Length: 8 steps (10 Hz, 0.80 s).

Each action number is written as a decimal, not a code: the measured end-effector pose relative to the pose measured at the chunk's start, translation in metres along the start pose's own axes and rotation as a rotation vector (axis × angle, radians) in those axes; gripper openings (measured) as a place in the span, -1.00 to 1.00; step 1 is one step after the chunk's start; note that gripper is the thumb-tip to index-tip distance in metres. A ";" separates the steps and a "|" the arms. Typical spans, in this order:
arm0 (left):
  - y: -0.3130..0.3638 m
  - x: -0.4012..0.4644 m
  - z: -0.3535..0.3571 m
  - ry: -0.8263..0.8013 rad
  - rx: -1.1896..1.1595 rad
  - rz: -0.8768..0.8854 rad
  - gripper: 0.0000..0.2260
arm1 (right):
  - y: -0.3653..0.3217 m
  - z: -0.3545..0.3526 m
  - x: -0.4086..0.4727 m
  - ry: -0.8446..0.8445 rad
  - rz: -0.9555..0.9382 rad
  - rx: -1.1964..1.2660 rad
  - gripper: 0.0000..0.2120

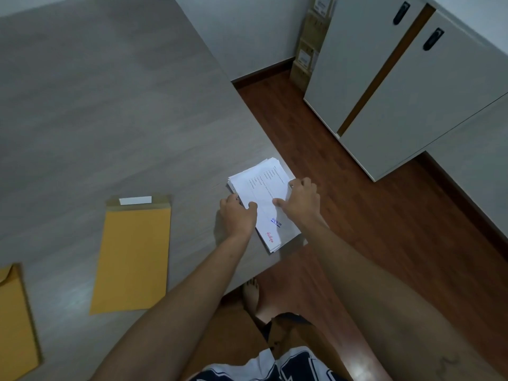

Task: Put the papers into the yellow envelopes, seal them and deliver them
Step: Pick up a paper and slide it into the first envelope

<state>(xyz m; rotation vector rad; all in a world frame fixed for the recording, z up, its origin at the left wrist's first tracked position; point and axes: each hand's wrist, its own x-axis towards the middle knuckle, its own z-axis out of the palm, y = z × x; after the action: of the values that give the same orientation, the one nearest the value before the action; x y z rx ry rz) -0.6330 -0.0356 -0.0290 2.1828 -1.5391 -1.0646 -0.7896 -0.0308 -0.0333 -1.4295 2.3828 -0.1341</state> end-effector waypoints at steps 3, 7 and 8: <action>0.008 0.007 0.003 0.032 -0.133 -0.077 -0.73 | 0.002 0.004 0.002 0.013 -0.005 -0.017 -0.33; 0.012 -0.008 0.004 0.094 -0.100 0.044 -0.69 | 0.002 0.006 0.003 0.019 -0.001 -0.040 -0.33; 0.012 -0.009 0.003 0.097 -0.074 0.062 -0.66 | 0.002 0.006 0.003 0.024 -0.002 -0.040 -0.33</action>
<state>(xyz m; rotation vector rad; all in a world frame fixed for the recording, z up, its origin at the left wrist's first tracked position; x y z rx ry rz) -0.6455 -0.0317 -0.0201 2.0917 -1.4903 -0.9668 -0.7906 -0.0320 -0.0405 -1.4558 2.4165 -0.1047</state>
